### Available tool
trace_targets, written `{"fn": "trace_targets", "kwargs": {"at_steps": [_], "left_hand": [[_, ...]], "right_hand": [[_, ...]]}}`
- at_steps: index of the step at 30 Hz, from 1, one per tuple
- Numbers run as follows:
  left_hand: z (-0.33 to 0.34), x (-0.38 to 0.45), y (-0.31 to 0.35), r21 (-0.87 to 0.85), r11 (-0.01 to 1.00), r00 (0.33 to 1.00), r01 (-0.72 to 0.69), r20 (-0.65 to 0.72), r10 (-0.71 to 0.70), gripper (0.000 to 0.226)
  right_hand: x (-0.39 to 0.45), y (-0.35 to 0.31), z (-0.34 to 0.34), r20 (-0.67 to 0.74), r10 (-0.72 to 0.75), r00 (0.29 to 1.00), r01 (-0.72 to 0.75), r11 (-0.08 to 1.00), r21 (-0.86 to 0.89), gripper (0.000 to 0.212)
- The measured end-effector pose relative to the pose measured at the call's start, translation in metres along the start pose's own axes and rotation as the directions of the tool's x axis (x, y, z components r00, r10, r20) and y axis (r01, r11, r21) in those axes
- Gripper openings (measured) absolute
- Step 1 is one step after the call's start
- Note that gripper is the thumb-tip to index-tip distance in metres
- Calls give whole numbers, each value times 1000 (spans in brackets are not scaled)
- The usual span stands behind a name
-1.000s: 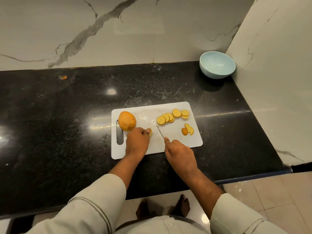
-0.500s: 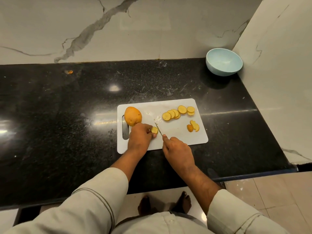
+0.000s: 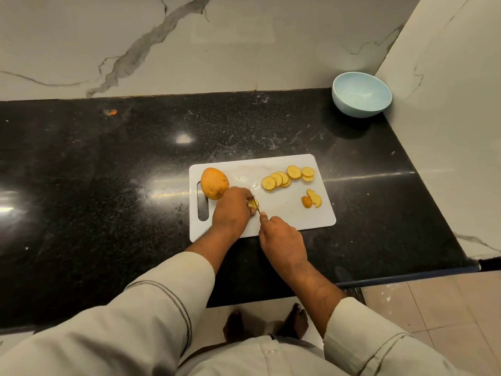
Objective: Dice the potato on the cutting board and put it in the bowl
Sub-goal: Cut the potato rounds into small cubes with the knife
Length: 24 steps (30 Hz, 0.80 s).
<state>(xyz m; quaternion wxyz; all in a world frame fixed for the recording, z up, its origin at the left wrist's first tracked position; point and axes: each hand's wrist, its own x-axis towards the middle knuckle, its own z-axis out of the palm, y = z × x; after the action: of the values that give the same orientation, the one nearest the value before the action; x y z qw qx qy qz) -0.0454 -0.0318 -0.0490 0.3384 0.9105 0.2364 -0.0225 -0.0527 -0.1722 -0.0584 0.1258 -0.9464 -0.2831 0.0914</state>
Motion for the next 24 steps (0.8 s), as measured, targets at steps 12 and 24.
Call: {"fn": "trace_targets", "kwargs": {"at_steps": [12, 24], "left_hand": [[-7, 10, -4, 24, 996, 994, -84, 73, 83, 10], [-4, 12, -6, -13, 999, 996, -41, 78, 42, 11]], "right_hand": [[28, -13, 2, 56, 8, 998, -6, 999, -37, 33], [-19, -1, 6, 97, -31, 995, 40, 995, -93, 48]]}}
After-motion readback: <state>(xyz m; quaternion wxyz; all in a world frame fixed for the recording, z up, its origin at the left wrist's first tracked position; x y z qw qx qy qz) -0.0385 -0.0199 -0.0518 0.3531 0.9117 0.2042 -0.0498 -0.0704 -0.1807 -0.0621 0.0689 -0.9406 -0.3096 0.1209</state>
